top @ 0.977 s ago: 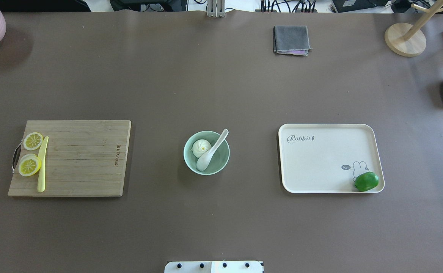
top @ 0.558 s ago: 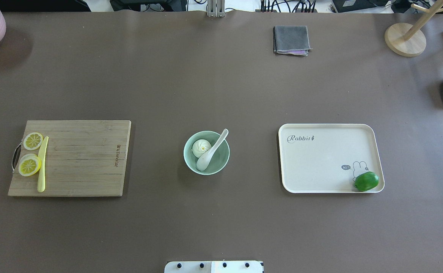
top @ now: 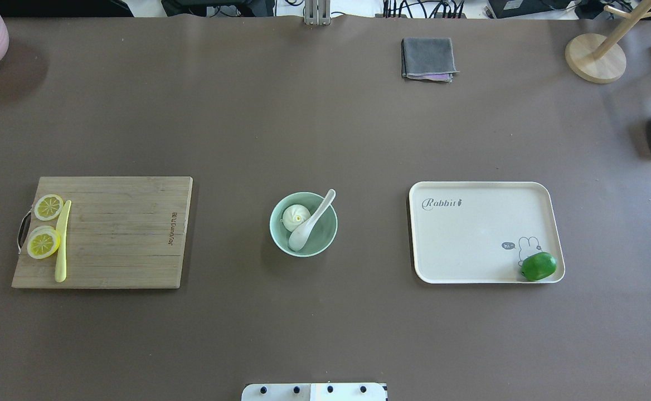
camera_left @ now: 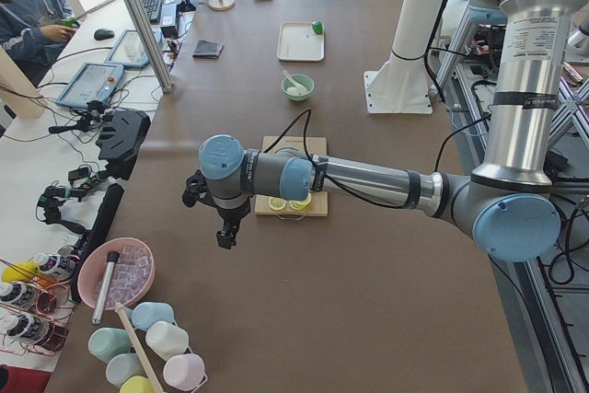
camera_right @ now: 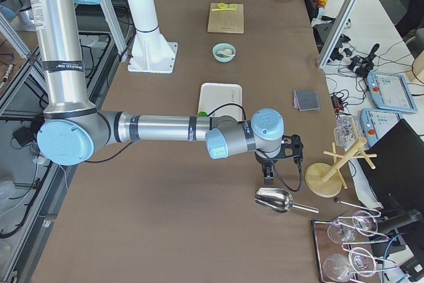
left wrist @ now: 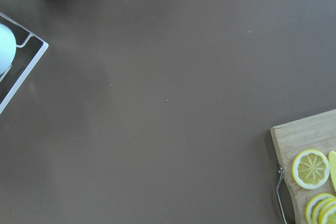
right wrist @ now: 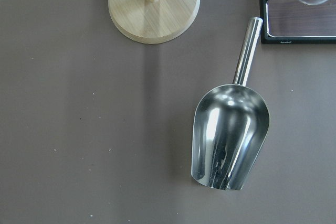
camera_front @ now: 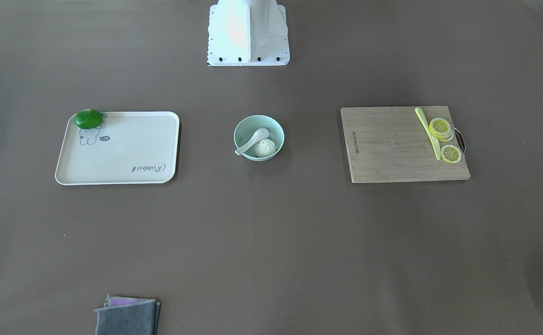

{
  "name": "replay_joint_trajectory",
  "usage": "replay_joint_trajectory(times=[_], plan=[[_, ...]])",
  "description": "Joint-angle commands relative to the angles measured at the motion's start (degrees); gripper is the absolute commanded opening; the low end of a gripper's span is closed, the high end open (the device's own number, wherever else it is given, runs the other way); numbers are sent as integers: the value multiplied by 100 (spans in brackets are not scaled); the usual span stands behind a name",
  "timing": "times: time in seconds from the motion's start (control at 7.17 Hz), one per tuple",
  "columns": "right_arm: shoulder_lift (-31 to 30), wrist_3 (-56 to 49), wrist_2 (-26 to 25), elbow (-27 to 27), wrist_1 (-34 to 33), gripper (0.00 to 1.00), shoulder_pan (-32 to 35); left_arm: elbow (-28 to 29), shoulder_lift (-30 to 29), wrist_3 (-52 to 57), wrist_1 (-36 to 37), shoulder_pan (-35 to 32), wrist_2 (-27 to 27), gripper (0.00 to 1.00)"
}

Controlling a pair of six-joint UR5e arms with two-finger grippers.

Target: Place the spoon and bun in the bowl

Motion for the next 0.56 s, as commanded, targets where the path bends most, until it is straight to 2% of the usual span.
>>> replay_joint_trajectory(times=[0.0, 0.28, 0.42], plan=[[-138, -29, -21, 59, -3, 100, 10, -77, 268, -167, 5, -3, 26, 98], [-208, -38, 23, 50, -3, 100, 10, -131, 375, -202, 22, -3, -113, 98], [-130, -38, 5, 33, -3, 100, 1, -114, 375, -637, 31, -3, -367, 98]])
